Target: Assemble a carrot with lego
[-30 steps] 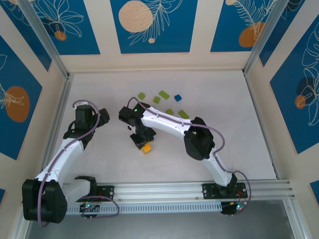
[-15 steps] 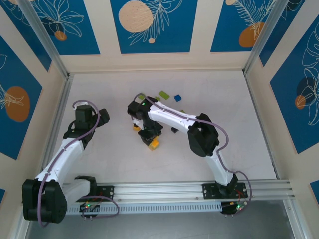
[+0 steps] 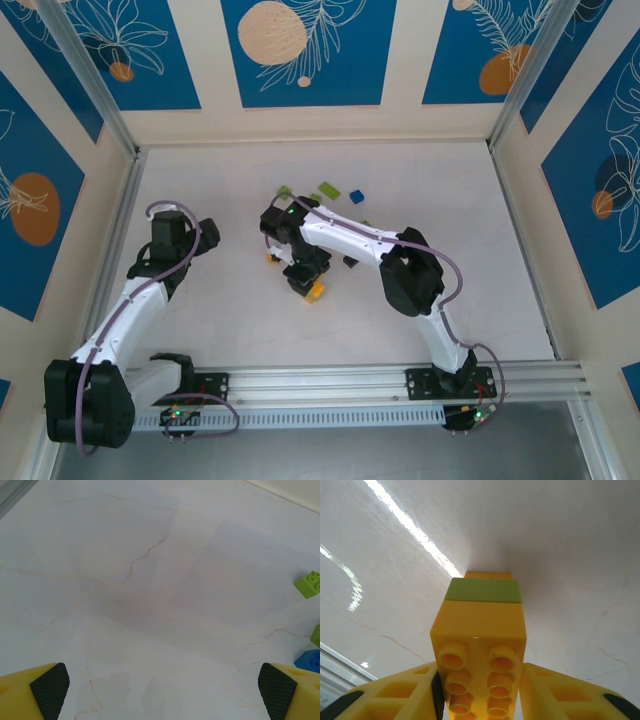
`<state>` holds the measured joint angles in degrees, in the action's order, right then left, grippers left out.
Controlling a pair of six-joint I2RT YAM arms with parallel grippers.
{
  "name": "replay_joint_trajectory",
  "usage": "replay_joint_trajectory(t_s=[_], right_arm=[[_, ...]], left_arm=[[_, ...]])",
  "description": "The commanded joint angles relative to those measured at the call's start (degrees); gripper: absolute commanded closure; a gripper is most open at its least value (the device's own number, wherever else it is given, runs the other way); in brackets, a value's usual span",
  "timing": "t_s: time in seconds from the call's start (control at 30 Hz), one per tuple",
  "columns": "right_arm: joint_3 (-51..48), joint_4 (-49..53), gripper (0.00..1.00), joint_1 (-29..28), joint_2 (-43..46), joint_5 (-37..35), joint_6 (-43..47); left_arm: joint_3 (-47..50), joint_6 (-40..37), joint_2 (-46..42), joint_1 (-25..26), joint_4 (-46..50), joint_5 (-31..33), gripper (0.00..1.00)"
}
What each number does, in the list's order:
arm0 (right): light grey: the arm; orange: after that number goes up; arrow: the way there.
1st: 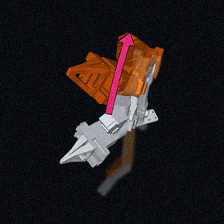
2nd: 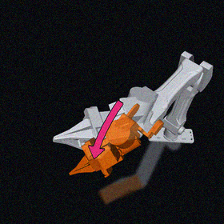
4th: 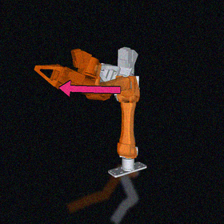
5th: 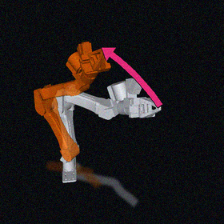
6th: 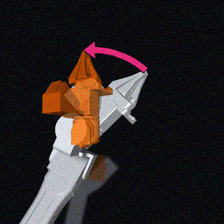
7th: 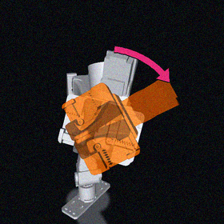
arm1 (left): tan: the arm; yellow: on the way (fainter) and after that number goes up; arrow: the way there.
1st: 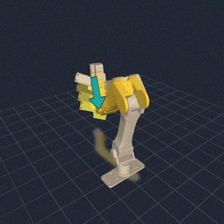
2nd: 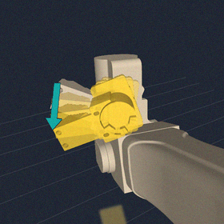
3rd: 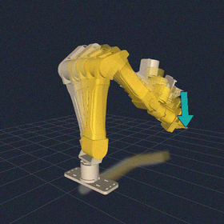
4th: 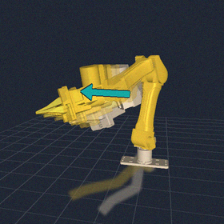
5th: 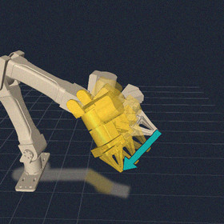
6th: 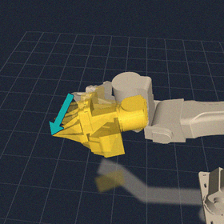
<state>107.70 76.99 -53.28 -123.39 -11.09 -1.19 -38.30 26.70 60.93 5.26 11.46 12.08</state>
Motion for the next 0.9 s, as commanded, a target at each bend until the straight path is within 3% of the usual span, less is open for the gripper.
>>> replay_joint_trajectory(t_s=[0.0,0.4,0.67,0.87], right_arm=[[0.20,1.32,0.54,-0.67,1.42,-0.60,2.08],[2.25,1.64,0.32,-1.38,6.36,0.00,2.25],[2.47,0.22,0.28,1.36,11.05,-2.80,0.60],[-1.02,-3.59,0.28,7.35,13.60,-4.72,-0.31]], left_arm=[[-1.40,0.45,0.29,-0.88,0.34,-0.04,0.00],[-1.39,0.46,-0.11,-0.87,0.52,-0.12,0.01],[-1.29,0.46,-0.37,-0.87,0.55,-0.12,0.00],[-1.39,0.55,-0.62,-0.91,0.83,-0.30,0.00]])
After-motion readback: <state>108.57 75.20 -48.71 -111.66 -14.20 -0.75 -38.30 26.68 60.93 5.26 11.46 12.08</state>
